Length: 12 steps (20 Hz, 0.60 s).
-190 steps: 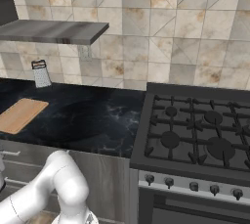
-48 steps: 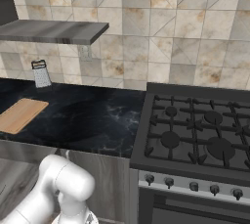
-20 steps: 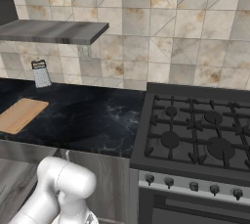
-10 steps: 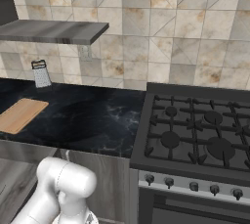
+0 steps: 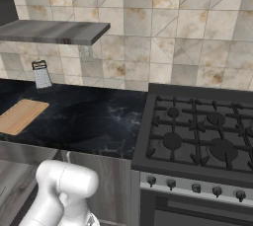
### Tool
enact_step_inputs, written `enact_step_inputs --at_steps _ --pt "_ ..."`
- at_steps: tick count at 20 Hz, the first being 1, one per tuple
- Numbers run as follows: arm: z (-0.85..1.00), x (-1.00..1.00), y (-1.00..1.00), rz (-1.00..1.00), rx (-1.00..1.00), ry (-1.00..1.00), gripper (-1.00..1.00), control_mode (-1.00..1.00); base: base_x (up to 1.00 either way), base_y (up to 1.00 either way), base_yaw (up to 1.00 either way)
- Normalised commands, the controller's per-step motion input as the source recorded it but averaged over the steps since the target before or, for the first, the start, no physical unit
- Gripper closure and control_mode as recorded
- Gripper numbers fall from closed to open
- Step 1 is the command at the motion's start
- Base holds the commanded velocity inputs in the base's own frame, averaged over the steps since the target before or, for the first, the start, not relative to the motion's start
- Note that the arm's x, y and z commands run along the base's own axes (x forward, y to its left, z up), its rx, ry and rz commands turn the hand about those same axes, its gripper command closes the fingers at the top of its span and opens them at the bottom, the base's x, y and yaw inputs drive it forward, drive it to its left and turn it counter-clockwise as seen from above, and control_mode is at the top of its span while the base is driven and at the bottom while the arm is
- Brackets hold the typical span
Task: Open the drawer on the left and place the cutting tools on the cutting board.
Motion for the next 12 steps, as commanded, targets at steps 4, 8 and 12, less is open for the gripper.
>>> enact_step_inputs --at_steps 4,8,12 --pt "0.68 0.0 -0.18 0.0 0.0 0.16 -1.0 -1.0 0.0 0.0 0.0" --pt "0.7 0.0 -0.18 0.0 0.0 0.17 -1.0 -1.0 0.0 0.0 0.0" --pt "0.73 0.01 -0.21 0.0 0.01 0.17 -1.0 -1.0 0.0 0.0 0.0"
